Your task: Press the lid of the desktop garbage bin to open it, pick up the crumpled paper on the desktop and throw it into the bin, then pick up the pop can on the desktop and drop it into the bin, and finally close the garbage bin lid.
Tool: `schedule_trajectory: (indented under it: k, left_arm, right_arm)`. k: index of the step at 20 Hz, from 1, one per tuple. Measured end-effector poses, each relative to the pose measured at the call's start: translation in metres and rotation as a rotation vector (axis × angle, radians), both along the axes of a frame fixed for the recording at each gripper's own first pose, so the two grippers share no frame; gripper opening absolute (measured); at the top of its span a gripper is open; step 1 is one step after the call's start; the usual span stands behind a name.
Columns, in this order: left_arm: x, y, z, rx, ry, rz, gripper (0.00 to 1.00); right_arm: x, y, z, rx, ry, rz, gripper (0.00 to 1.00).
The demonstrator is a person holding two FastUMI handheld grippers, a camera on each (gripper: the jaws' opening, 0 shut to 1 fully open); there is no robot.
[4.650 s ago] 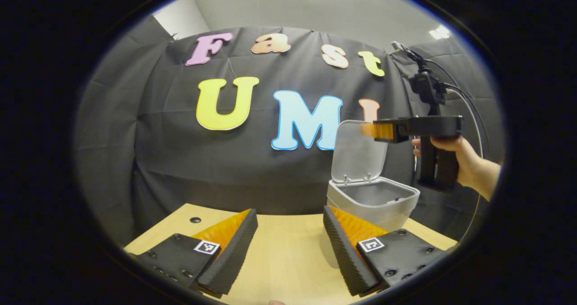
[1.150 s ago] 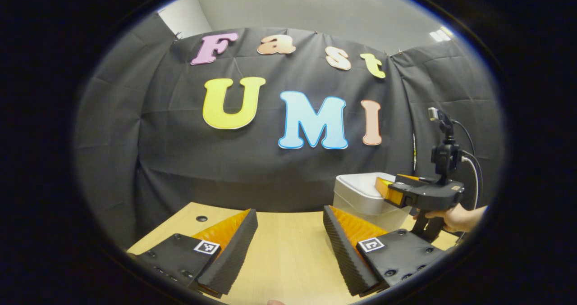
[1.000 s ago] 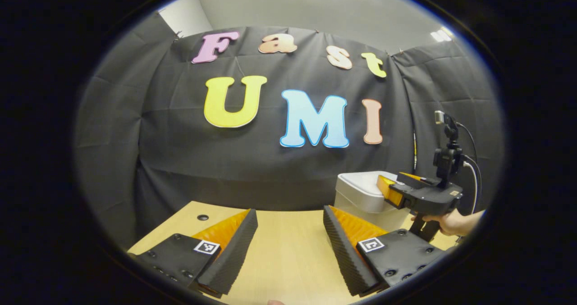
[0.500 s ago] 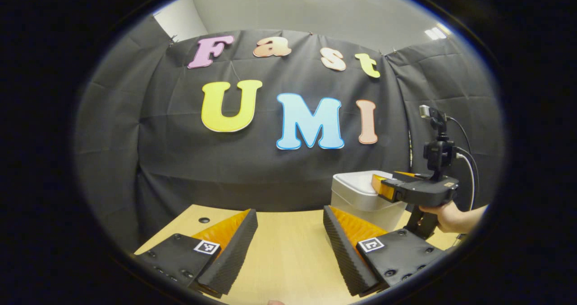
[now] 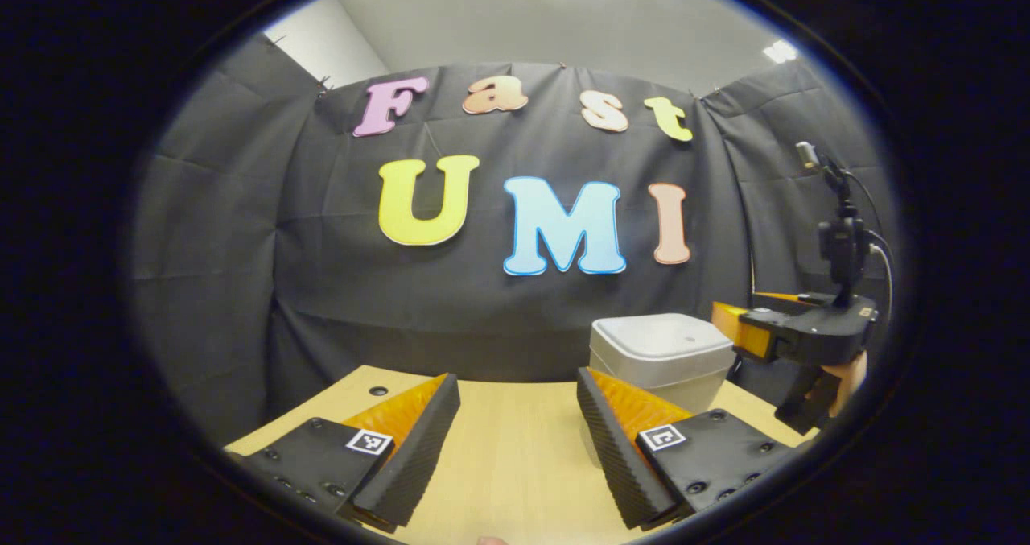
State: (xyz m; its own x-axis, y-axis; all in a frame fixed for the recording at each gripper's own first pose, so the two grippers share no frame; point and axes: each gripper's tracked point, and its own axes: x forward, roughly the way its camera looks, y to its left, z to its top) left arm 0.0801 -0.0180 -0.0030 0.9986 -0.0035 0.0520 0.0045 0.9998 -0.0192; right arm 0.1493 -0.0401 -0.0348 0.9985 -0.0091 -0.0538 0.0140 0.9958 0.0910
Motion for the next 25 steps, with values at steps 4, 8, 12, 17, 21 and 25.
schedule_trajectory:
  k: [4, 8, 12, 17, 21, 25]
  left_arm:
    - [-0.008, -0.019, -0.006, -0.068, -0.004, 0.058, 0.96]
    - [-0.022, -0.016, -0.01, -0.065, 0.007, 0.146, 0.96]
    - [-0.03, -0.02, 0.002, -0.039, -0.019, 0.141, 0.96]
    - [-0.027, -0.02, 0.023, 0.009, -0.069, 0.122, 0.96]
    - [-0.026, -0.021, 0.024, 0.024, -0.076, 0.105, 0.96]
    - [-0.024, -0.027, 0.021, 0.0, -0.071, 0.073, 0.96]
  right_arm:
    - [-0.04, -0.012, 0.001, -0.032, -0.017, 0.073, 0.94]
    - [-0.074, -0.017, 0.002, -0.042, -0.034, 0.121, 0.94]
    - [-0.097, -0.019, 0.009, -0.024, -0.055, 0.112, 0.95]
    - [-0.113, -0.018, 0.009, 0.019, -0.049, 0.102, 0.94]
    - [-0.12, -0.025, 0.005, 0.008, -0.04, 0.073, 0.94]
    - [-0.125, -0.027, 0.006, -0.002, -0.037, 0.055, 0.94]
